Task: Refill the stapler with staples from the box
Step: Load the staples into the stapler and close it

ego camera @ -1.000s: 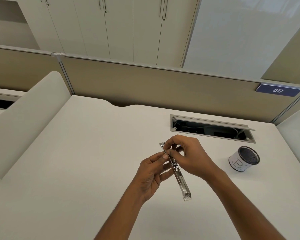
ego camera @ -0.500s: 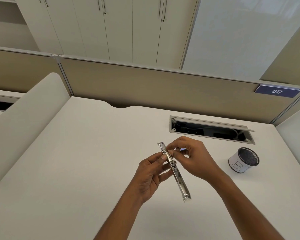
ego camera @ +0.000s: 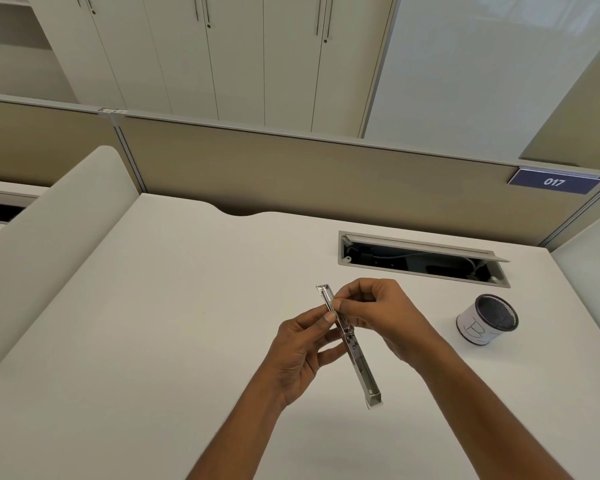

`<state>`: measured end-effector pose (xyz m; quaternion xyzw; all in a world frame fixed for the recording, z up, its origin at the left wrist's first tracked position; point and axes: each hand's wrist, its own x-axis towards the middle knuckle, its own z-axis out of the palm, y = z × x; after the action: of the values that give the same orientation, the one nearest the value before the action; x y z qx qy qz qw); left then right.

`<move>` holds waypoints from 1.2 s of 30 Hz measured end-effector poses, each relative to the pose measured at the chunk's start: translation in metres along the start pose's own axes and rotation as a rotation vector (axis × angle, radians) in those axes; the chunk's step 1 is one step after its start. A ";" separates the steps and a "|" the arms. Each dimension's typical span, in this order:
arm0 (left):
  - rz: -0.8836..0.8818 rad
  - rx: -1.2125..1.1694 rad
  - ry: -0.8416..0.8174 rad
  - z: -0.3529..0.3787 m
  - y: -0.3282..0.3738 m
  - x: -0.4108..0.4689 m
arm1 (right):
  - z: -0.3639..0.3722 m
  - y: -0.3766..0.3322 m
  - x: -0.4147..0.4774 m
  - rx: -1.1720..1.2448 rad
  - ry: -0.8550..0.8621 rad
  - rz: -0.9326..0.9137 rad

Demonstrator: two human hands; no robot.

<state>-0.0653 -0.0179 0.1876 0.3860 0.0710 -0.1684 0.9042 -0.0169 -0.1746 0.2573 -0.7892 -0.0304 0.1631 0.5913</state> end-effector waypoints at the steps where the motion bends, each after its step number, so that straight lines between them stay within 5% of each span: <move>1: 0.003 0.005 0.005 0.000 0.000 0.000 | 0.000 0.000 0.000 -0.018 -0.002 -0.003; 9: 0.018 0.017 -0.006 -0.002 0.001 0.001 | -0.003 -0.003 -0.001 -0.436 0.040 -0.271; 24: 0.014 0.024 -0.033 0.000 0.001 0.001 | -0.012 -0.014 -0.008 -0.481 -0.039 -0.333; 36: 0.001 0.001 -0.019 0.002 0.000 0.003 | -0.007 -0.010 -0.004 -0.491 0.076 -0.313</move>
<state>-0.0627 -0.0201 0.1889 0.3848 0.0621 -0.1719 0.9047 -0.0166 -0.1792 0.2698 -0.9000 -0.1682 0.0283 0.4011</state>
